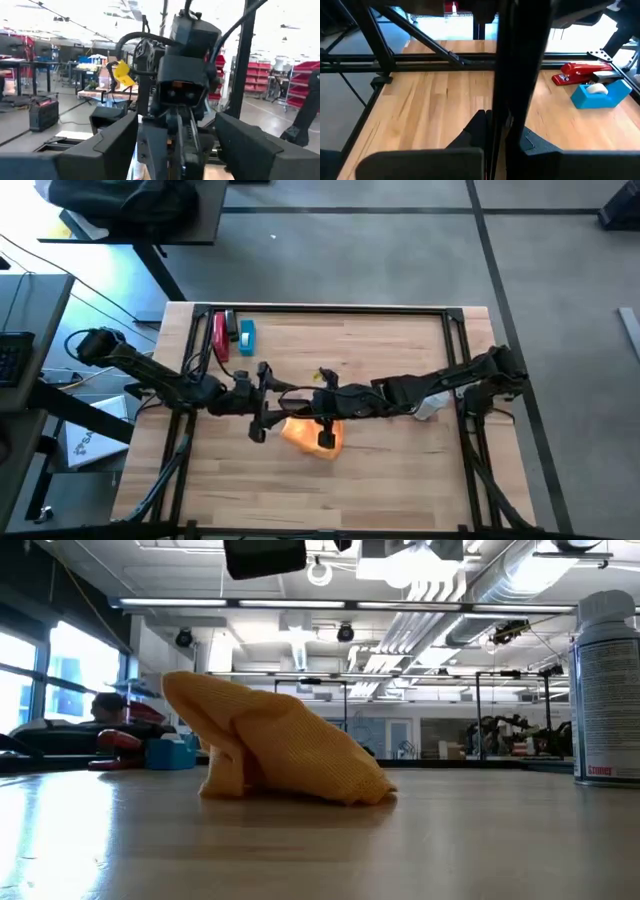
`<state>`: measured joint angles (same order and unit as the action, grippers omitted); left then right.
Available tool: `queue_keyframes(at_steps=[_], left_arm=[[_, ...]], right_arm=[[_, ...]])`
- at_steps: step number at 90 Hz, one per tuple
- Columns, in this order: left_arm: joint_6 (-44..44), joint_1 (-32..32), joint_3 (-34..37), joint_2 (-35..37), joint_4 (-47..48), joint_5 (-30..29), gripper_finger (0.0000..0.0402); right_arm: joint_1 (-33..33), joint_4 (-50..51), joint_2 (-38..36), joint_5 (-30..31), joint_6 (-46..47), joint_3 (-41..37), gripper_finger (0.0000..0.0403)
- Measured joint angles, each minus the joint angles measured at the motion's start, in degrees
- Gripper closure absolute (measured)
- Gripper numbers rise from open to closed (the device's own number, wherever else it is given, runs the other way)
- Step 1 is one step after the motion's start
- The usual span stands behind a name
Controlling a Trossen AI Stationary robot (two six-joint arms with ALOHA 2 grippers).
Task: Apply microfiber cloth
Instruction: Wipe the front and back of the black cellphone using the yellow microfiber cloth
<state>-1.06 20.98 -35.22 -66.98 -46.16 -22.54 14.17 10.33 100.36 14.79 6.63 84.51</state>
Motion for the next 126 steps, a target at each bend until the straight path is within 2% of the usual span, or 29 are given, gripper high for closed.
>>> queue_keyframes(at_steps=[16, 31, 43, 54, 84, 93, 106, 126], left_arm=[[-2.0, -1.6, 0.0, 0.0, 1.3, 0.2, 0.0204], [-4.7, -3.1, 0.0, 0.0, 2.3, 6.6, 0.0268], [-4.4, -3.4, 0.0, 0.0, 2.9, 6.5, 0.0304], [-4.4, -3.4, 0.0, 0.0, 3.3, 6.3, 0.0315], [-3.7, -3.4, 0.0, 0.0, 3.0, 5.0, 0.031], [-3.3, -3.4, 0.0, -0.1, 3.0, 5.1, 0.033], [-1.5, -3.4, 0.0, -0.3, 3.1, 6.5, 0.0386], [-1.4, -3.4, 0.0, -0.3, 2.9, 6.6, 0.0393]], right_arm=[[-0.3, 0.8, 0.0, 0.0, 0.5, 0.0, 0.0401], [-0.3, 0.9, 0.0, 0.0, 0.5, 0.0, 0.0401], [-0.7, 0.9, 0.0, 0.0, 0.8, 0.0, 0.0401], [-1.0, 1.1, 0.0, 0.0, 0.9, 0.0, 0.0401], [-1.1, 1.1, 0.0, 0.0, 0.9, 0.0, 0.0401], [-1.1, 1.1, 0.0, 0.0, 0.9, 0.0, 0.0401], [-1.1, 1.0, 0.0, -0.2, 1.1, 0.0, 0.0401], [-1.1, 1.0, 0.0, -1.6, 1.0, 0.0, 0.0399]])
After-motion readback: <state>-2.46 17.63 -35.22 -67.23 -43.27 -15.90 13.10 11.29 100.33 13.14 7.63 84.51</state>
